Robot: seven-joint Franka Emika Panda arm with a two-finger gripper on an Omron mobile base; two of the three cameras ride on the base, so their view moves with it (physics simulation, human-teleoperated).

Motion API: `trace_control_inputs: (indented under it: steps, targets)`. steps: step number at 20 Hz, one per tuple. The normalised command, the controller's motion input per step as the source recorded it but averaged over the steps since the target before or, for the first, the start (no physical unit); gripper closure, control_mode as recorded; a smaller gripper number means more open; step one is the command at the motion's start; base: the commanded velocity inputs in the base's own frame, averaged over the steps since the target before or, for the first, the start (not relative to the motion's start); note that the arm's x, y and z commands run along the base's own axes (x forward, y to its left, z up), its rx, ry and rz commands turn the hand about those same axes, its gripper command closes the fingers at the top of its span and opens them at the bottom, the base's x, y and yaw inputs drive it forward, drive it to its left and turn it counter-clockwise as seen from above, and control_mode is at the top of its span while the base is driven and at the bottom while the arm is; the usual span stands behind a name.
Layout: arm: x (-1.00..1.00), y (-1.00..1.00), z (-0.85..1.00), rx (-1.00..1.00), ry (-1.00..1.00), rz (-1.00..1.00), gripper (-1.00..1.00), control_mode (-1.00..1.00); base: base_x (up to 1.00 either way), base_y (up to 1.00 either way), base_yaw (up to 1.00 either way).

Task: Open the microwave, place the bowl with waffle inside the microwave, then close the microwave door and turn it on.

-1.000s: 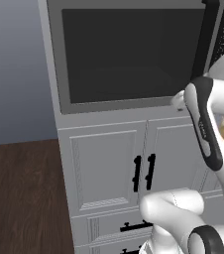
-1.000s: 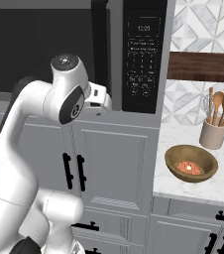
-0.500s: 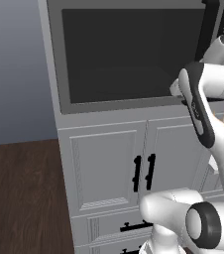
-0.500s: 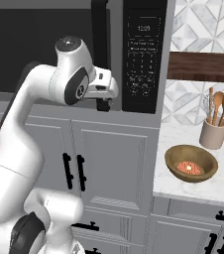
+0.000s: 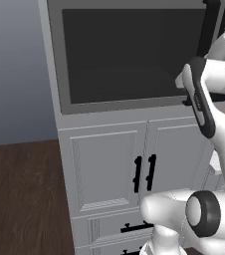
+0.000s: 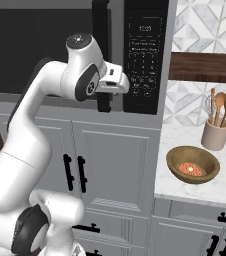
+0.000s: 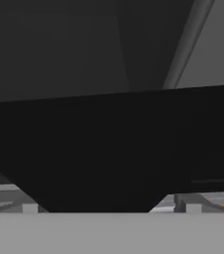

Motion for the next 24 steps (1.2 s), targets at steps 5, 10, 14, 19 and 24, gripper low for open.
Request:
trace_control_inputs:
  steps: [5,10,14,19,24]
  targets:
    - [0.65,-0.01,-0.05,0.00,-0.30,-0.01,-1.00,-1.00,0.00,0.00,0.00]
    - [0.66,-0.02,-0.35,0.00,-0.55,0.00,-1.00,-1.00,0.00,0.00,0.00]
    - [0.28,0.00,-0.82,-0.02,-0.94,0.00,-1.00,-1.00,0.00,0.00,0.00]
    - [0.48,0.14,-0.83,-0.07,-0.93,-0.01,-1.00,-1.00,0.00,0.00,0.00]
    - [1.00,0.27,-0.99,-0.08,-0.61,-0.05,-1.00,-1.00,0.00,0.00,0.00]
